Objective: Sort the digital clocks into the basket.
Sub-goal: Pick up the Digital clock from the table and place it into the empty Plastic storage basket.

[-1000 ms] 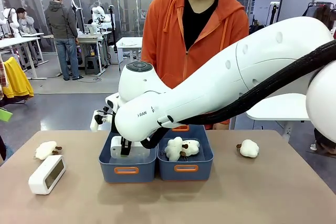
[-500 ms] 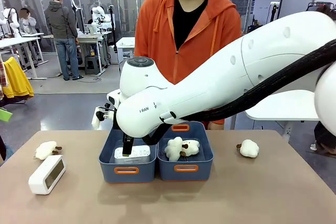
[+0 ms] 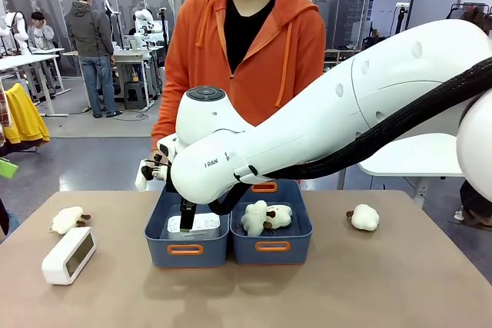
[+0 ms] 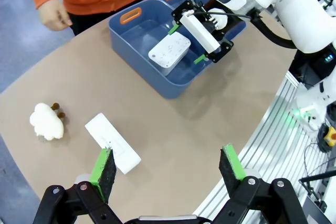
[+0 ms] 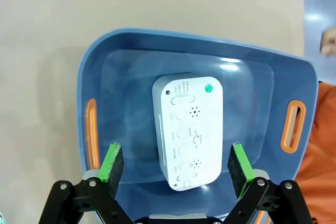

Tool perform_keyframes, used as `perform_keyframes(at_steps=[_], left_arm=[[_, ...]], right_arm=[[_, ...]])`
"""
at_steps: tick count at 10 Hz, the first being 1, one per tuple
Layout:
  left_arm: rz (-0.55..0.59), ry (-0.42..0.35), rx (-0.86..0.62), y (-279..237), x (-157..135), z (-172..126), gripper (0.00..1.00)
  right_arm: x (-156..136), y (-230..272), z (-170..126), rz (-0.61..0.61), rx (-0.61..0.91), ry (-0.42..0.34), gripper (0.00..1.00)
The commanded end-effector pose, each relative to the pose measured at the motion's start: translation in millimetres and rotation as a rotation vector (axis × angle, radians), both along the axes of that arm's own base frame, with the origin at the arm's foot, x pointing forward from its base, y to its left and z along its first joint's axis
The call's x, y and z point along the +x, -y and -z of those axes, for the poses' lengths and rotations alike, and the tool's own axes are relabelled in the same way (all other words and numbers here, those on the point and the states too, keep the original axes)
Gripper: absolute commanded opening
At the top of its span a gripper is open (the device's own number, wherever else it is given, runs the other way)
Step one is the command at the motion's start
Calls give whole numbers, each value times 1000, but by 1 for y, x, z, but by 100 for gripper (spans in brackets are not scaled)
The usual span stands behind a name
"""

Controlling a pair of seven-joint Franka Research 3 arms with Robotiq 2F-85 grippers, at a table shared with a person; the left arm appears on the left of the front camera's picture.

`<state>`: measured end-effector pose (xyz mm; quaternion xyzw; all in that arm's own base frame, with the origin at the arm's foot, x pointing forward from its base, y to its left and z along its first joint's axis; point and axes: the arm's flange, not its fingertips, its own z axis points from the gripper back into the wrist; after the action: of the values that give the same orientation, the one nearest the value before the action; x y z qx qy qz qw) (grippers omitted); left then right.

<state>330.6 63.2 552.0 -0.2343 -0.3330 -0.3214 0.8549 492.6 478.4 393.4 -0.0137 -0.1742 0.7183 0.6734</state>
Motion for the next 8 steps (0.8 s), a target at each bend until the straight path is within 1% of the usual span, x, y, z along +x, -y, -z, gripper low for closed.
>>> perform_keyframes(at_steps=[1, 7, 8], left_arm=[[24, 9, -13, -2, 1, -1, 100], [24, 9, -13, -2, 1, -1, 100], [24, 9, -13, -2, 1, -1, 100]], right_arm=[[0, -1, -3, 0, 2, 7, 100], [1, -1, -2, 0, 3, 3, 100], [-10, 22, -35, 29, 71, -50, 100]])
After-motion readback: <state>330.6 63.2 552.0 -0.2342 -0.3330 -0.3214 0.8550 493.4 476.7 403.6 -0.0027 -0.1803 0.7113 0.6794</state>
